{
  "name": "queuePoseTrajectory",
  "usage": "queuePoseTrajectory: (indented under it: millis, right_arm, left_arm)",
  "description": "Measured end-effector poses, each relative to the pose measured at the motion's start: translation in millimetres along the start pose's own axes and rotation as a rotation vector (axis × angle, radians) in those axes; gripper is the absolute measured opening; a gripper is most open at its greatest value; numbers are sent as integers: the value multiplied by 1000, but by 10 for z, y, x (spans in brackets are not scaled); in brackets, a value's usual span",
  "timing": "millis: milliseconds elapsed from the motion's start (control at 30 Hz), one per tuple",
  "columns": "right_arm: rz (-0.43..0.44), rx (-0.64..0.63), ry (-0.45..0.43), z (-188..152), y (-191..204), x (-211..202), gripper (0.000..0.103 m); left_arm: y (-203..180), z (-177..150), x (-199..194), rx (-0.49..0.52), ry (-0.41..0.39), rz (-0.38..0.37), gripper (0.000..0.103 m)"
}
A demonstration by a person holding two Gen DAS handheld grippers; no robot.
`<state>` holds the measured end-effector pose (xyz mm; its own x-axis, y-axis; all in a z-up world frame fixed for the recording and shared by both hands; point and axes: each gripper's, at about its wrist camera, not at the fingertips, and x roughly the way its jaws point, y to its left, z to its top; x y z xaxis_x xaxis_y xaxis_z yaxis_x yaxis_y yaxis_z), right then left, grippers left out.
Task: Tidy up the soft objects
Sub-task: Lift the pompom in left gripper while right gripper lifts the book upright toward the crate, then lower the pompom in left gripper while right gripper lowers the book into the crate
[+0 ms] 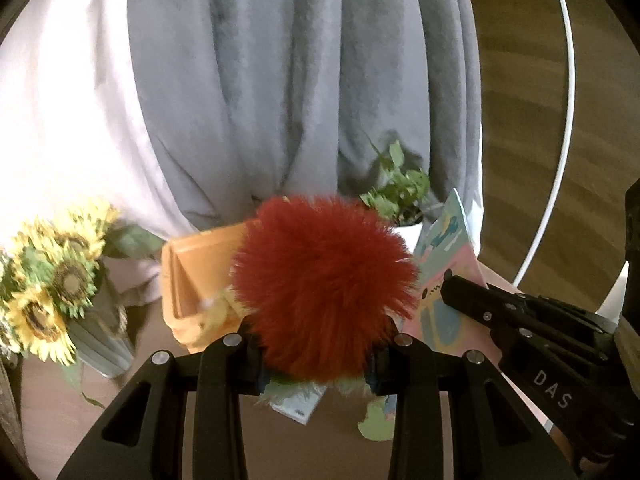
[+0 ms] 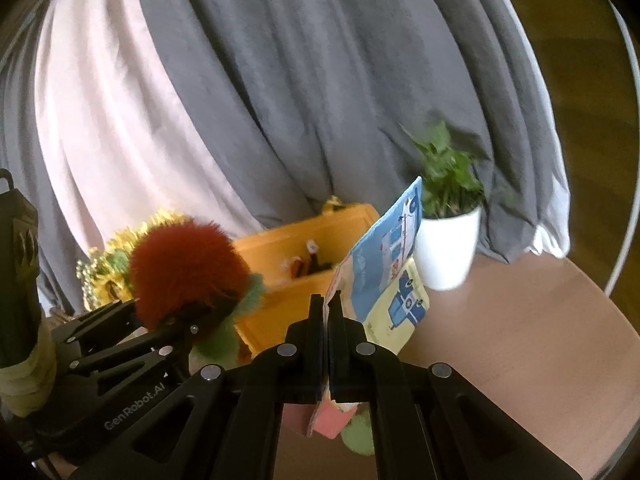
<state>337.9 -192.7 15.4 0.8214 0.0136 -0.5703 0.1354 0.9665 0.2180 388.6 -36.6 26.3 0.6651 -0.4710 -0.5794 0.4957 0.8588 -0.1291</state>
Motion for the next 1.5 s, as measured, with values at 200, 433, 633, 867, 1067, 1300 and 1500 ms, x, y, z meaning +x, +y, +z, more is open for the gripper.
queuePoseTrajectory:
  millis: [200, 433, 633, 867, 1067, 1300, 1500]
  right_arm:
    - [55, -23, -39, 208, 127, 103, 3]
    - [98, -14, -48, 386, 171, 325, 3]
    - [113, -26, -73, 545, 236, 496, 3]
    - [124, -39, -95, 780, 301, 780, 3]
    - [131, -44, -98, 903, 337, 1013, 3]
    - [137, -48, -90, 1015, 332, 1352, 3]
    - [121, -38, -57, 971, 288, 1632, 3]
  left_arm:
    - [148, 188, 4, 0, -31, 41, 35]
    - [291, 356, 114, 8, -43, 82, 35]
    - [476, 536, 263, -4, -45, 92, 35]
    - [677, 686, 489, -31, -35, 115, 35]
    - [787, 784, 704, -26, -28, 142, 35]
    - [926, 815, 1057, -38, 3, 153, 35]
    - [994, 716, 1381, -39, 60, 145, 35]
